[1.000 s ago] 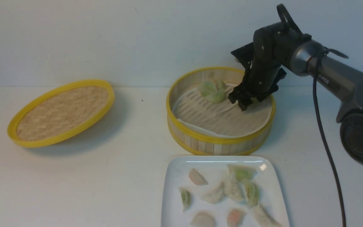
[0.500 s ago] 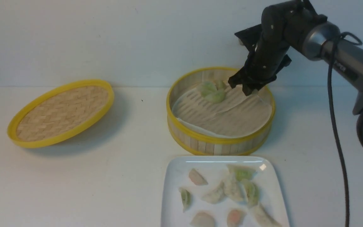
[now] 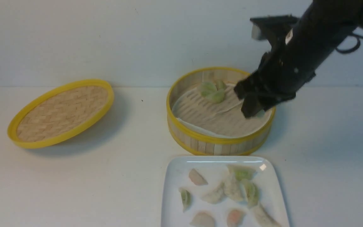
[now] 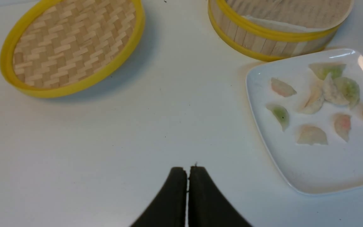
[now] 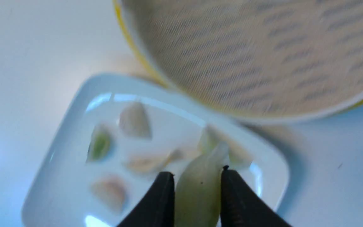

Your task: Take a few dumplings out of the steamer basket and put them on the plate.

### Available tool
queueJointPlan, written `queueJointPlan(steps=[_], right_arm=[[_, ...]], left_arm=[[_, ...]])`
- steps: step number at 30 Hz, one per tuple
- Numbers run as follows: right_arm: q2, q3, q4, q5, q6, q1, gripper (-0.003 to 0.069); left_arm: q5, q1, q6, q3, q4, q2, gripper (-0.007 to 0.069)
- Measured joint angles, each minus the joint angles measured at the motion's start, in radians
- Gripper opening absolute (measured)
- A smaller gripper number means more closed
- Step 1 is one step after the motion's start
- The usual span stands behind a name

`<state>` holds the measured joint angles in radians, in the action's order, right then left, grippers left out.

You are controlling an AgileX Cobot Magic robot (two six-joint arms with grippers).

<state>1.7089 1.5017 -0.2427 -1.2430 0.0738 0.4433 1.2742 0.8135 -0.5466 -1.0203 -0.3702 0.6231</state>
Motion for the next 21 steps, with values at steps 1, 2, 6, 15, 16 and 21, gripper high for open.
queueJointPlan(steps=[1,2,6,15,16,21], right_arm=[[-0.026,-0.077,-0.005,0.004,-0.006,0.022,0.0171],[-0.049,-0.135,-0.009,0.009,-0.014,0.044,0.0171],[-0.103,-0.351,-0.020,0.043,-0.065,0.124,0.0171],[-0.056,-0.561,0.040,0.302,-0.092,0.185,0.0171],[-0.049,-0.562,0.047,0.328,-0.092,0.185,0.0175],[-0.011,-0.562,0.089,0.441,-0.103,0.185,0.0300]], left_arm=[[0.000,0.000,0.000,0.000,0.000,0.000,-0.0006],[0.000,0.000,0.000,0.000,0.000,0.000,-0.0006],[0.000,0.000,0.000,0.000,0.000,0.000,-0.0006],[0.000,0.000,0.000,0.000,0.000,0.000,-0.0006],[0.000,0.000,0.000,0.000,0.000,0.000,-0.0006],[0.000,0.000,0.000,0.000,0.000,0.000,-0.0006]])
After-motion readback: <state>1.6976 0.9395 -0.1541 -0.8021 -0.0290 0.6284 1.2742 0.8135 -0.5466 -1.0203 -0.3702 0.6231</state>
